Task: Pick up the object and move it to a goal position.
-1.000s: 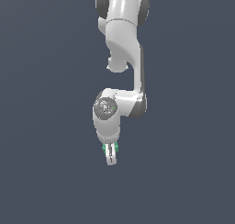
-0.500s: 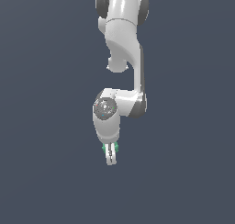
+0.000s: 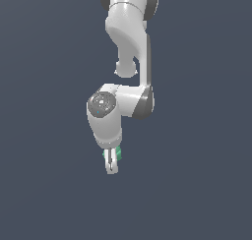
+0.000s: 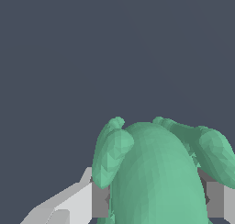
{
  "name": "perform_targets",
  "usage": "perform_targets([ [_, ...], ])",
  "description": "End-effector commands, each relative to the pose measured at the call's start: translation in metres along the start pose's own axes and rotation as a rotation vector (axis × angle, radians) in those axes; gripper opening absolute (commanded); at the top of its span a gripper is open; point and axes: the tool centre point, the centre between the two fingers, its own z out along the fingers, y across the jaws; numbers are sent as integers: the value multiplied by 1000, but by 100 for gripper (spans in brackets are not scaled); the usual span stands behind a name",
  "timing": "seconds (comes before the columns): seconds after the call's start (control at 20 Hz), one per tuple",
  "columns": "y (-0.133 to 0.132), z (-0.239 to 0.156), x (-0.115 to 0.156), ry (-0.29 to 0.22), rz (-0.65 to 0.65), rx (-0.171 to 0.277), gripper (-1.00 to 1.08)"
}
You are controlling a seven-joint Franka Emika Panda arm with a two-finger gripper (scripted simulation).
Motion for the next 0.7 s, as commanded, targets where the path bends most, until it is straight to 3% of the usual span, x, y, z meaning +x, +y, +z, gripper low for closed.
perform_targets([
  [0.0, 0, -23, 10, 0, 1, 1, -100],
  [0.65, 0, -151, 68, 2, 1, 1, -100],
])
